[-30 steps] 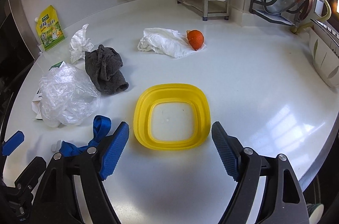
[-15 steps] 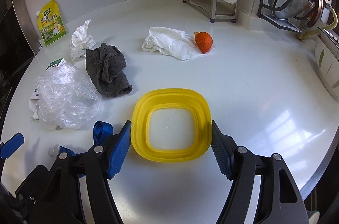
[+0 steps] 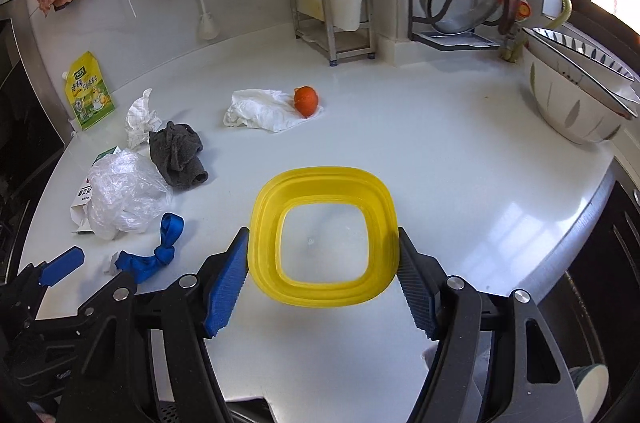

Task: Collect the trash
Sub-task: 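Grasp the blue strap clip with the left gripper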

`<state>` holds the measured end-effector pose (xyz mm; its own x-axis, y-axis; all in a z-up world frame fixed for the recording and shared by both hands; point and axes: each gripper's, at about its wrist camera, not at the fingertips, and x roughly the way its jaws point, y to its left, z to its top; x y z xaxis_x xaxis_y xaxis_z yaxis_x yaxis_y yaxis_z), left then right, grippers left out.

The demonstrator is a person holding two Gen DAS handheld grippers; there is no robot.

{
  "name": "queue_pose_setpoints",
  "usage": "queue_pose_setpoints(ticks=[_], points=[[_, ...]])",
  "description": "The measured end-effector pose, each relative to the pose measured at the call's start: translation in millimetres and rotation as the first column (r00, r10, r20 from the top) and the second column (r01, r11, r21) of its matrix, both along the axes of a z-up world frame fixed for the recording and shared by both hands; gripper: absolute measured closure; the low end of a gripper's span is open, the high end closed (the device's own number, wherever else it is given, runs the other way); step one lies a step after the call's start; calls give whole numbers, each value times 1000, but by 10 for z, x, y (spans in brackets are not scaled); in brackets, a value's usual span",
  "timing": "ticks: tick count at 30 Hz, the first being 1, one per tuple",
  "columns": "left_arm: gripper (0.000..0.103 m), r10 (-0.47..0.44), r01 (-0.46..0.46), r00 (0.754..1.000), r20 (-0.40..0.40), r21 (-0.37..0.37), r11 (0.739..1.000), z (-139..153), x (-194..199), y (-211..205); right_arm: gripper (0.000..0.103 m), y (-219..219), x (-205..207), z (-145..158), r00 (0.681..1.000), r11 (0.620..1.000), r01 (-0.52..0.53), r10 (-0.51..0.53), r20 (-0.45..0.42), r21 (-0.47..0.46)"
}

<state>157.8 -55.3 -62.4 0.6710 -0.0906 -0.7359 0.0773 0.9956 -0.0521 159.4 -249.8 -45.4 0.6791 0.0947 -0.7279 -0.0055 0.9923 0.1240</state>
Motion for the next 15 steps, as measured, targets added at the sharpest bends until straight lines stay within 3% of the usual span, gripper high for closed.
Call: queue_pose_setpoints(ticks=[8, 10, 11, 15], points=[[13, 44, -41, 998, -34, 71, 997, -126, 176, -245, 36, -181, -235, 114, 999, 999, 19, -21, 42, 49], [27, 48, -44, 998, -43, 82, 996, -155, 205, -271, 36, -190, -239, 122, 999, 998, 20, -22, 44, 60], [28, 45, -42, 998, -43, 75, 996, -158, 210, -269, 36, -195, -237, 124, 999, 998, 20, -23, 44, 64], [49, 31, -29, 999, -35, 55, 998, -145, 185, -276, 36, -175, -242, 125, 999, 998, 13, -16, 45, 68]])
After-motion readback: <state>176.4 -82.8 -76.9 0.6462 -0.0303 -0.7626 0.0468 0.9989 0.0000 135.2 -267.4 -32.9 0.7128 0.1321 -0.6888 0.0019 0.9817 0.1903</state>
